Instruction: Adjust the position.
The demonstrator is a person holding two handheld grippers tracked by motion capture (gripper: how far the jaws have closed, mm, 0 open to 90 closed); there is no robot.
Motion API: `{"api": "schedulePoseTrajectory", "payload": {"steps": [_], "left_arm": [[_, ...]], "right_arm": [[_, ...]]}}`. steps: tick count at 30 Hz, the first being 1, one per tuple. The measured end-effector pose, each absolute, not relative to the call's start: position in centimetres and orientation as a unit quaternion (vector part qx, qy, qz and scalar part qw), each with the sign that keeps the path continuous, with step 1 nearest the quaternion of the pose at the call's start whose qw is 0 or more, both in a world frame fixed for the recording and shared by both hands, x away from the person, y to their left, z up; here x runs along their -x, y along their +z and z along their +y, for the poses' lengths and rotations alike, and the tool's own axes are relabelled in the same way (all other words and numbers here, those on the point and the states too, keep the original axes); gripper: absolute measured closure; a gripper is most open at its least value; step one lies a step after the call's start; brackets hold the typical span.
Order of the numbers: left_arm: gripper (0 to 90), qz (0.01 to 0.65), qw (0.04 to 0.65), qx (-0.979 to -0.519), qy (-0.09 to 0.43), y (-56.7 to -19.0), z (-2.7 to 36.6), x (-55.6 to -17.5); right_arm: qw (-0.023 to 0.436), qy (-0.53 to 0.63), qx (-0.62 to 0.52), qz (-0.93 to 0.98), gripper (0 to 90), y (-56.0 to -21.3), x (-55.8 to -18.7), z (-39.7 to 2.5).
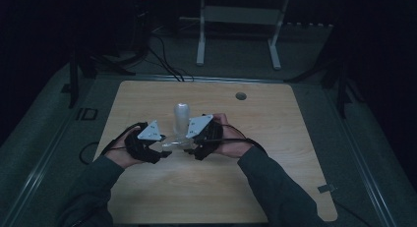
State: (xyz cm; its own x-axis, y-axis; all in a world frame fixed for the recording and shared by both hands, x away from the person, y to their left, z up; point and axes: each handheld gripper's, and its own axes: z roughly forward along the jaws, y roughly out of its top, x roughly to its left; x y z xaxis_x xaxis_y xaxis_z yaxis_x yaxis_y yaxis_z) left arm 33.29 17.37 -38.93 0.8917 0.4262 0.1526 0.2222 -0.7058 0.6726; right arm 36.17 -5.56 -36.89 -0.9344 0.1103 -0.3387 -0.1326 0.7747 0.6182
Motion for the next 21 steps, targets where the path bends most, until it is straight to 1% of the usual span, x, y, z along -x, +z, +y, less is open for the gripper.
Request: {"api": "schedulePoseTrajectory", "payload": {"steps": [3, 4, 12, 14, 21], "left_arm": [[42.2, 0.182, 0.349, -0.907, 0.151, -39.0, 17.6, -33.2], [42.2, 0.184, 0.353, -0.905, 0.151, -39.1, 17.6, -33.1], [42.2, 0.192, 0.363, -0.899, 0.153, -39.3, 17.9, -33.0], [42.2, 0.207, 0.370, -0.892, 0.159, -39.3, 18.5, -33.0], [42.2, 0.220, 0.390, -0.878, 0.168, -39.2, 19.3, -32.6]], "right_arm": [[0.177, 0.342, 0.001, 0.923, 18.4, -36.7, -36.3, -5.7], [0.177, 0.344, 0.000, 0.922, 19.6, -36.7, -36.3, -5.8], [0.172, 0.357, -0.011, 0.918, 19.6, -36.5, -36.5, -6.3], [0.167, 0.370, -0.020, 0.914, 19.6, -36.5, -36.6, -6.6], [0.157, 0.388, -0.042, 0.907, 19.7, -36.7, -37.0, -7.2]]}}
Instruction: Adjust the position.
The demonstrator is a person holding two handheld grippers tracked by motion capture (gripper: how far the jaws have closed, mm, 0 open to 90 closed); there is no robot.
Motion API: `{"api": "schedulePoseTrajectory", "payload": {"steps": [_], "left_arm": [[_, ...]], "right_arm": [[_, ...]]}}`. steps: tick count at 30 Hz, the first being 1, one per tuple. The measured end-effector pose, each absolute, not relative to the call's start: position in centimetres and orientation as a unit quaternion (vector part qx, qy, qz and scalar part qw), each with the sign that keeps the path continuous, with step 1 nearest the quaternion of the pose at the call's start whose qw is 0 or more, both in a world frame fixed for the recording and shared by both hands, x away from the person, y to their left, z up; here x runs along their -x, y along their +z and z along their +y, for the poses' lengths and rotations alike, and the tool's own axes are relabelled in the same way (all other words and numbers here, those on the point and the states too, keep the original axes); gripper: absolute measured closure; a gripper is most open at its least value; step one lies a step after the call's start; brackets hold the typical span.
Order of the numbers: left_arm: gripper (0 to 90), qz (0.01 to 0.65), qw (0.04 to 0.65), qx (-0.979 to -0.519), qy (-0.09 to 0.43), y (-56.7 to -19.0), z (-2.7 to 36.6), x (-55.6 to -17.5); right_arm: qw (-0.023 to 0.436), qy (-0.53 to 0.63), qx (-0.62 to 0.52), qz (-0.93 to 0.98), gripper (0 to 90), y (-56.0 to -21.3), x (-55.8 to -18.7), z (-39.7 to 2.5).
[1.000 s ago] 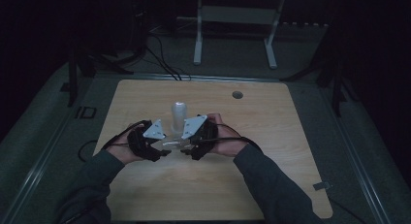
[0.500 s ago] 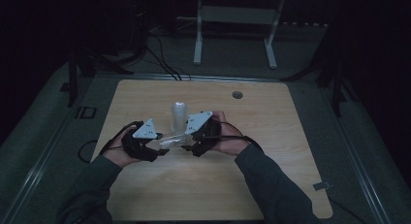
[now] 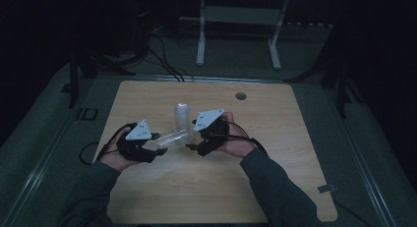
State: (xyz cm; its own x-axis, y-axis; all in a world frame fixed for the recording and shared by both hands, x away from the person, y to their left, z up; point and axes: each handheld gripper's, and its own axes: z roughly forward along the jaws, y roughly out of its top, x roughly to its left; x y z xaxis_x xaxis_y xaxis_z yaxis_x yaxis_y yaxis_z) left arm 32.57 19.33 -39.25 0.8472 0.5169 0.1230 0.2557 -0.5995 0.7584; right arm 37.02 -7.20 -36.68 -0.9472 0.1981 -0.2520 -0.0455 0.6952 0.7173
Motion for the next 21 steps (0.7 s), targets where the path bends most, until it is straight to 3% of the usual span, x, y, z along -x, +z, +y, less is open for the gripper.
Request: {"api": "schedulePoseTrajectory", "payload": {"steps": [21], "left_arm": [[42.2, 0.240, 0.437, -0.844, 0.196, -38.96, 19.86, -32.12]], "right_arm": [[0.125, 0.437, -0.092, 0.886, 21.7, -37.28, -37.61, -7.71]]}}
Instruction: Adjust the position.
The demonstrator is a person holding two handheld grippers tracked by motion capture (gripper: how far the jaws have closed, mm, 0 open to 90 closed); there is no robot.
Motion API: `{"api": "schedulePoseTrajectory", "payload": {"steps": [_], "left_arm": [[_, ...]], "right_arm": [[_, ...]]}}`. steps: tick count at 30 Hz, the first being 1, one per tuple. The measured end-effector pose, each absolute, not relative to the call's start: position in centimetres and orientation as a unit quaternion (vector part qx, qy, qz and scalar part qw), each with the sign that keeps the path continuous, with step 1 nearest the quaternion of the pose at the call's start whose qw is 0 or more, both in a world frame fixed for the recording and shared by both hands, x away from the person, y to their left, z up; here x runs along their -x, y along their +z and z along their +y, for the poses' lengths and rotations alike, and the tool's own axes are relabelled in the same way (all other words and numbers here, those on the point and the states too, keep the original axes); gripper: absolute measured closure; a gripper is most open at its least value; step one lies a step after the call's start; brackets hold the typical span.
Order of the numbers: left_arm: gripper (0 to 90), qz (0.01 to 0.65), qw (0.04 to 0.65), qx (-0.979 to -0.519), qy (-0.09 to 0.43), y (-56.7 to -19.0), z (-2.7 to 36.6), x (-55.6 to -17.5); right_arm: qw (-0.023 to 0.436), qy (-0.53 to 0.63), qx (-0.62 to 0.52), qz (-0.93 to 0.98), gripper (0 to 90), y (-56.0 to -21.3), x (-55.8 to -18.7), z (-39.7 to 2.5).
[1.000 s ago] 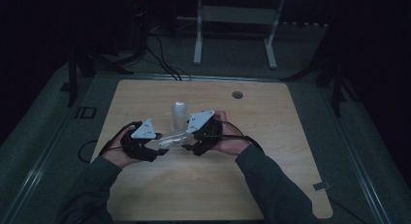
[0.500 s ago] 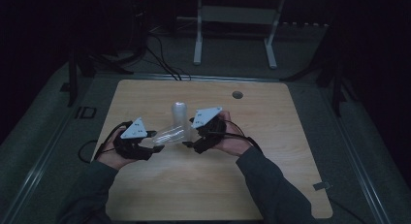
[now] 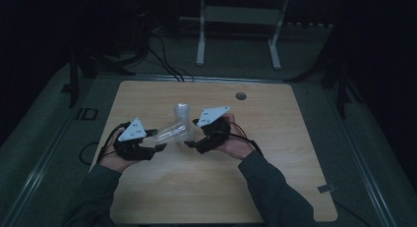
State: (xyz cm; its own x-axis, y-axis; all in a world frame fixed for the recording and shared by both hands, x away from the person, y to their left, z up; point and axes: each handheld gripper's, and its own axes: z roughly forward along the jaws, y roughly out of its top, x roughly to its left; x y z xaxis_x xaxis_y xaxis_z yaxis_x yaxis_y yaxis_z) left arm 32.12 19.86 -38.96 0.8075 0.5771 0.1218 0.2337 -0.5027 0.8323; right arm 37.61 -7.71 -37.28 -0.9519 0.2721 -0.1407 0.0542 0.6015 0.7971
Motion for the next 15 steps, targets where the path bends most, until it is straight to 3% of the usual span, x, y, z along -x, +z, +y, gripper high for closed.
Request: {"api": "schedulePoseTrajectory", "payload": {"steps": [15], "left_arm": [[42.2, 0.248, 0.487, -0.814, 0.197, -38.68, 20.02, -32.20]], "right_arm": [[0.123, 0.473, -0.124, 0.864, 21.9, -37.18, -37.75, -7.93]]}}
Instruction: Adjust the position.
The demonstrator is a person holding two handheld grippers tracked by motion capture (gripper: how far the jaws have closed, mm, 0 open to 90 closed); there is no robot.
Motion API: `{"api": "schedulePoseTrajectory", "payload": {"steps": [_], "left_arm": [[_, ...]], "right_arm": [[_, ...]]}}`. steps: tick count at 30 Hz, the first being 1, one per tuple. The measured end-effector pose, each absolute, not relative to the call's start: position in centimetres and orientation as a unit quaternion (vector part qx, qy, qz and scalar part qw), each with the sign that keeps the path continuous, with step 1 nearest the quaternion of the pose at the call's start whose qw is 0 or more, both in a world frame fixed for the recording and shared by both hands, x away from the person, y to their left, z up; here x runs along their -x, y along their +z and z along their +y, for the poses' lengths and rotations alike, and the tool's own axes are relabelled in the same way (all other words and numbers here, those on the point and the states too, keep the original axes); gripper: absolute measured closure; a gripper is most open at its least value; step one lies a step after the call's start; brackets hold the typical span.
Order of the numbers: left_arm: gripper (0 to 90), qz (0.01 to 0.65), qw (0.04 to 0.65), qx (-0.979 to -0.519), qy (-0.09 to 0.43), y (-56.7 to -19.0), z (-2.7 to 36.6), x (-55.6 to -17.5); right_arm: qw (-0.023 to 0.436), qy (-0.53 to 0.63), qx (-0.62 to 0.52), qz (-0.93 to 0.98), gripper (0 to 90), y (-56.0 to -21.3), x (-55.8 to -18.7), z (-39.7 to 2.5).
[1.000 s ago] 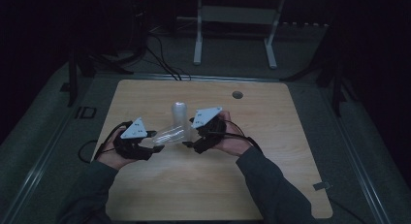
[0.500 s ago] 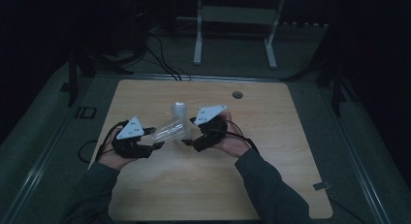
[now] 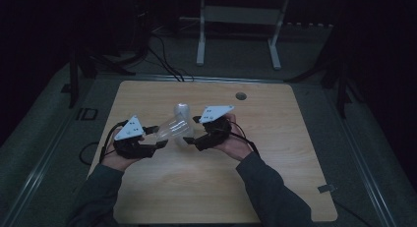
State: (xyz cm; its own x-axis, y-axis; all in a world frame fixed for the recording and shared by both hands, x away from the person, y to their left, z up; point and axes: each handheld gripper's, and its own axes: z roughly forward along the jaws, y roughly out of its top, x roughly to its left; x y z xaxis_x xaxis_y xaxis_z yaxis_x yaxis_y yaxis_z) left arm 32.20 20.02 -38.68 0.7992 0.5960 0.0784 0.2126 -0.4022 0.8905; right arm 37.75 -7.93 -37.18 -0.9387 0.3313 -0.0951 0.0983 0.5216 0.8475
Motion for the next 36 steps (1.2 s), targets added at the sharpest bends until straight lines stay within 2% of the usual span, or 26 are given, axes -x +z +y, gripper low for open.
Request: {"api": "schedulePoseTrajectory", "payload": {"steps": [13, 24, 36], "left_arm": [[42.2, 0.253, 0.511, -0.796, 0.204, -38.5, 20.1, -32.1], [42.2, 0.259, 0.529, -0.778, 0.219, -38.3, 20.2, -31.7], [42.1, 0.263, 0.542, -0.764, 0.231, -38.5, 19.8, -31.2]], "right_arm": [[0.091, 0.505, -0.142, 0.846, 21.9, -37.5, -37.8, -7.9], [0.090, 0.517, -0.151, 0.838, 21.9, -37.6, -37.7, -7.7], [0.064, 0.535, -0.157, 0.828, 22.1, -37.8, -37.7, -7.1]]}}
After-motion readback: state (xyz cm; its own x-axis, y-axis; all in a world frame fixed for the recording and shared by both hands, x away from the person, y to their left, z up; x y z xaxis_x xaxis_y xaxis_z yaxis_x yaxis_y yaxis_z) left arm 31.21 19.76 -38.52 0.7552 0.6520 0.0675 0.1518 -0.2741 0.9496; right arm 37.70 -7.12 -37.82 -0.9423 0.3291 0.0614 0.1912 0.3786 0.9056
